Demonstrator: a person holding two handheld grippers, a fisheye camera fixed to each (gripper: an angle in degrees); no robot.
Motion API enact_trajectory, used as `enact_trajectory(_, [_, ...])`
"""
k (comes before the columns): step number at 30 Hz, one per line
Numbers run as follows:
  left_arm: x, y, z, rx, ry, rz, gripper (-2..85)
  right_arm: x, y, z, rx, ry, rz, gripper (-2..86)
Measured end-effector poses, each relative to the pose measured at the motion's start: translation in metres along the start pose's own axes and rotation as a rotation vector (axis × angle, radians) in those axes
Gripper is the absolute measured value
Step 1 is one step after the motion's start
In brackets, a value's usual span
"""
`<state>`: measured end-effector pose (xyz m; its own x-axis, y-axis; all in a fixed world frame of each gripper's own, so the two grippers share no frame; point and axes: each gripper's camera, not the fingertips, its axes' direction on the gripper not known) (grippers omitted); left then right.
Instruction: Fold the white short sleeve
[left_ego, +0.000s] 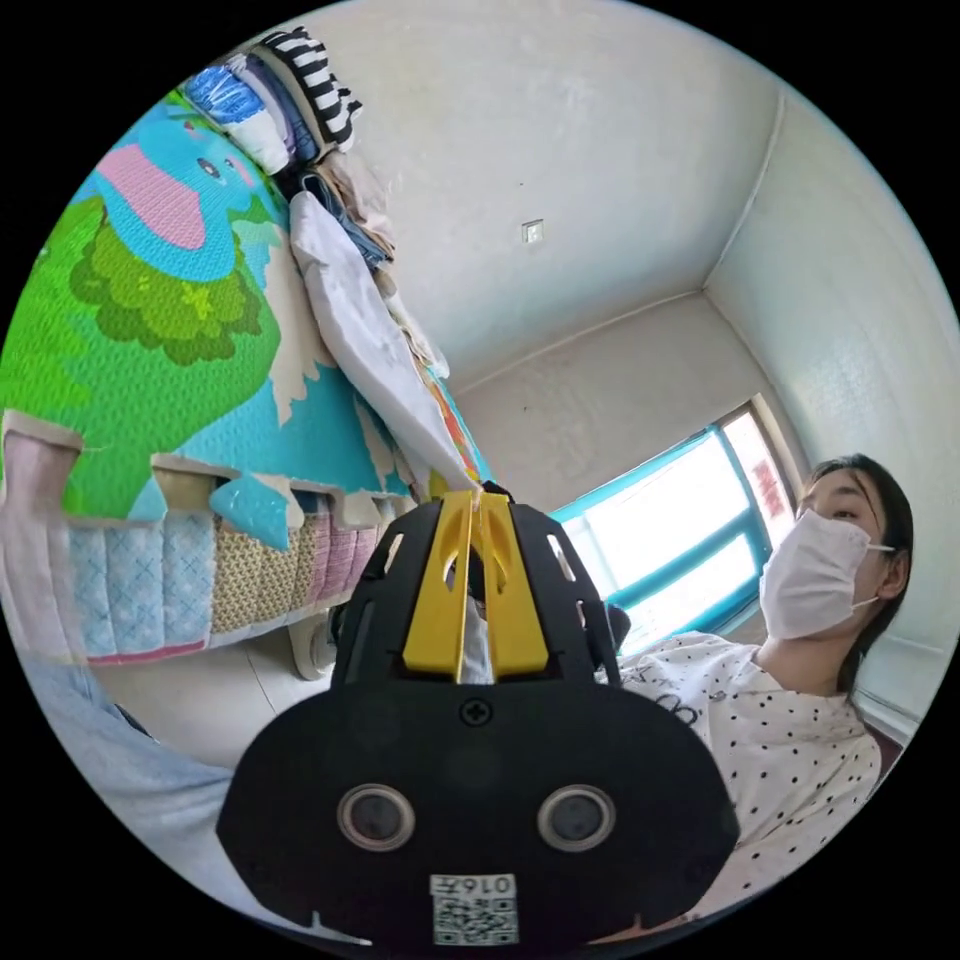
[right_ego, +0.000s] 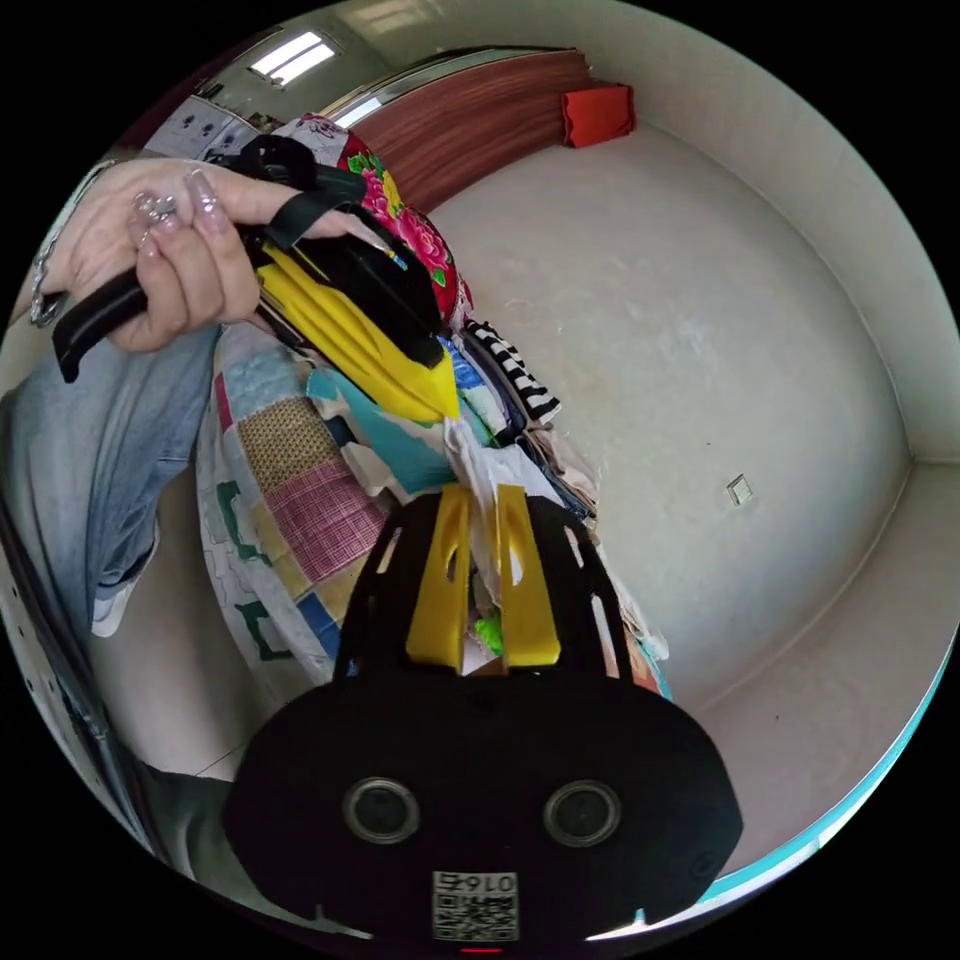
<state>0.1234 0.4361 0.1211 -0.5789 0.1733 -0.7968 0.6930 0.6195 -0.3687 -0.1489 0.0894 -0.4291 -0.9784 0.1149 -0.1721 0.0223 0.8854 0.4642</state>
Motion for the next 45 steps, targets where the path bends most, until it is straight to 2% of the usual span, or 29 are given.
enact_trajectory(2, [0.014,0.012,-0.001,0.007,0.004,0.09,4.4,0.003,-0.014,0.013,-0.035,-0.026,-0.007,2.5])
enact_trajectory(4, [0.033,0.025,0.001,-0.012,-0.114,0.204,7.9,0.009,-0.022,0.022,-0.039,-0.045,0.025,1.8])
enact_trajectory(6, [0.069,0.045,0.014,-0.059,-0.403,0.42,10.9,0.018,-0.03,0.032,-0.048,-0.075,0.049,1.4])
enact_trajectory(7, [0.079,0.051,0.019,-0.07,-0.48,0.48,11.3,0.023,-0.036,0.039,-0.053,-0.094,0.059,1.3])
enact_trajectory(9, [0.117,0.078,0.046,-0.082,-0.745,0.725,12.3,0.029,-0.044,0.049,-0.056,-0.126,0.063,1.1])
enact_trajectory(12, [0.147,0.108,0.079,-0.053,-0.943,0.965,12.3,0.035,-0.056,0.068,-0.056,-0.18,0.057,0.9])
enact_trajectory(18, [0.167,0.15,0.138,-0.153,-1.01,1.238,8.3,0.04,-0.067,0.111,-0.03,-0.331,0.071,0.6])
enact_trajectory(23, [0.167,0.17,0.16,-0.19,-1.086,1.302,2.0,0.044,-0.058,0.166,-0.021,-0.443,0.115,1.0])
enact_trajectory(27, [0.169,0.175,0.158,-0.218,-1.04,1.268,0.2,0.063,-0.041,0.202,0.059,-0.625,0.201,2.9])
enact_trajectory(29, [0.17,0.177,0.153,-0.228,-0.98,1.248,0.0,0.089,-0.026,0.23,0.174,-0.752,0.299,4.8])
enact_trajectory(31, [0.17,0.18,0.147,-0.239,-0.901,1.231,-0.1,0.111,-0.02,0.263,0.206,-0.77,0.398,5.6])
enact_trajectory(36, [0.165,0.187,0.129,-0.231,-0.736,1.163,-0.3,0.157,-0.049,0.387,0.137,-0.684,0.488,7.3])
enact_trajectory(38, [0.162,0.186,0.122,-0.218,-0.683,1.131,-0.3,0.164,-0.085,0.47,0.043,-0.679,0.508,7.7])
enact_trajectory(43, [0.15,0.178,0.106,-0.192,-0.527,1.089,-0.3,0.139,-0.159,0.653,-0.045,-0.631,0.448,8.3])
enact_trajectory(45, [0.145,0.171,0.104,-0.244,-0.441,1.137,-0.2,0.126,-0.182,0.727,-0.135,-0.665,0.418,9.0])
